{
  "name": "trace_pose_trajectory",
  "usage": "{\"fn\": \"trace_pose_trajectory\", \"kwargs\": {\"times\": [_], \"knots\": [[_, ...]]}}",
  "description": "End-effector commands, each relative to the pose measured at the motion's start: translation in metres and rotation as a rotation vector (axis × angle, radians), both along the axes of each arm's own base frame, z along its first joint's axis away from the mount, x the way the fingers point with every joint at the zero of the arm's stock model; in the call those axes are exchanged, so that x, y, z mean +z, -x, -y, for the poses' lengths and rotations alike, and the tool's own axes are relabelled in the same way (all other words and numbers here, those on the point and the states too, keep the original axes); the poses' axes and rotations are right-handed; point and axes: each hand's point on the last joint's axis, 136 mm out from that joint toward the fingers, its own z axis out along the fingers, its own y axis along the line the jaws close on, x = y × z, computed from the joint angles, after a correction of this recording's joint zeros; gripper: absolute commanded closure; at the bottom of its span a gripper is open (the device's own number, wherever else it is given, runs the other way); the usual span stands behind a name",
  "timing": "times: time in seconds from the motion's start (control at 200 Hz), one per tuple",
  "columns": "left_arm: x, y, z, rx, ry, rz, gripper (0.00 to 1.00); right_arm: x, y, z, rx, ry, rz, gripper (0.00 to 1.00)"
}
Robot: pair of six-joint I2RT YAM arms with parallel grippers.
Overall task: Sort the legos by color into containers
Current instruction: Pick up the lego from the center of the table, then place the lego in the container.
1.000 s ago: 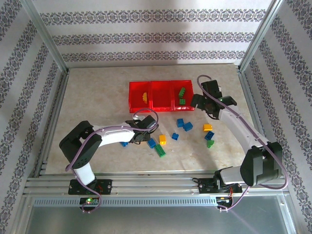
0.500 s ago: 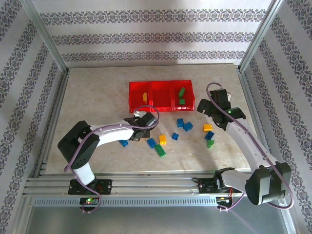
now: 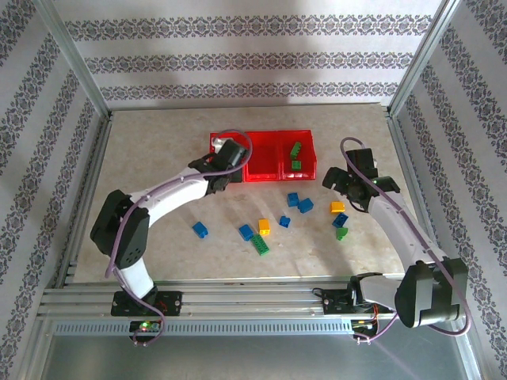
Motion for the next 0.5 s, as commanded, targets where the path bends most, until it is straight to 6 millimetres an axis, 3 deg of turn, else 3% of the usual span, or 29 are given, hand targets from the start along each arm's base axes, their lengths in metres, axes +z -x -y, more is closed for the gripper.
{"fn": "trace_pose_trajectory", "kwargs": {"times": [0.0, 0.23, 0.495], "knots": [[0.0, -0.029, -0.008, -0.017, -0.036, 0.008, 0.72, -0.008, 0.003, 0.001, 0.002, -0.014, -0.026, 0.02], [-0.013, -0.065, -0.016, 0.004, -0.07, -0.028, 0.7, -0.012, 0.007, 0.002, -0.005, -0.035, -0.039, 0.03], [-0.04, -0.075, -0.016, 0.018, -0.112, -0.085, 0.67, -0.024, 0.018, 0.003, 0.009, -0.033, -0.103, 0.11]]}}
